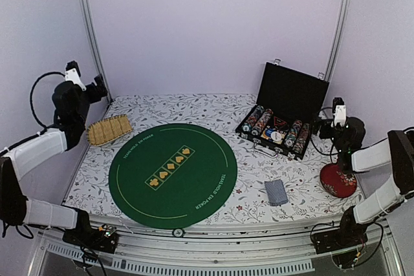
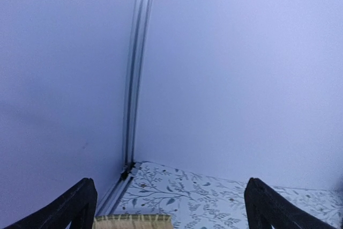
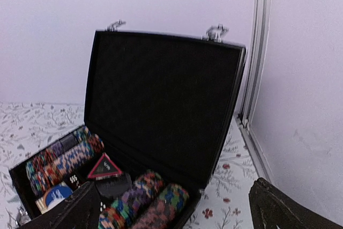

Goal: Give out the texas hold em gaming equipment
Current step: Pick up the dealer button from the chip case.

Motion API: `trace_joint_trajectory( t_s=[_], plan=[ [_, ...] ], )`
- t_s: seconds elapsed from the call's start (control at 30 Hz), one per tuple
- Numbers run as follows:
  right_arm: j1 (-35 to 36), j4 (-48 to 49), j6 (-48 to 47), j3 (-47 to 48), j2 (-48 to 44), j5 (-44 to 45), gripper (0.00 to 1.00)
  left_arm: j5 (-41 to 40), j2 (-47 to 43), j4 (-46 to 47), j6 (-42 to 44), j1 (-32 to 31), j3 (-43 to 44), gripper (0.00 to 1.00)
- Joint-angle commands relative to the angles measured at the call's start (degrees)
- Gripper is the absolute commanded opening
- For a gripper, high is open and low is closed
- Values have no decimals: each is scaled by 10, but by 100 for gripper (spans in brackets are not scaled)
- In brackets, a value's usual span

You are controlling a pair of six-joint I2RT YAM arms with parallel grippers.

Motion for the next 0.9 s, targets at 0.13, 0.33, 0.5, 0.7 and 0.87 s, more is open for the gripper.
trace_joint_trajectory(
  t_s=[0.13, 0.33, 0.5, 0.7, 0.87],
  plan=[
    [-1, -261, 77, 178, -107, -129, 99, 203, 20, -320, -30, -134, 154, 98],
    [37, -531, 124, 354, -50, -175, 99, 254, 92, -453, 40, -254, 256, 98],
    [117, -730, 52, 489, 17, -82, 99, 261, 119, -484, 53, -297, 274, 98],
    [183, -895, -35, 632, 139, -70, 99, 250, 126, -477, 53, -307, 256, 98],
    [188, -965, -31, 720, 235, -60, 97, 240, 128, -481, 56, -307, 243, 98]
  ],
)
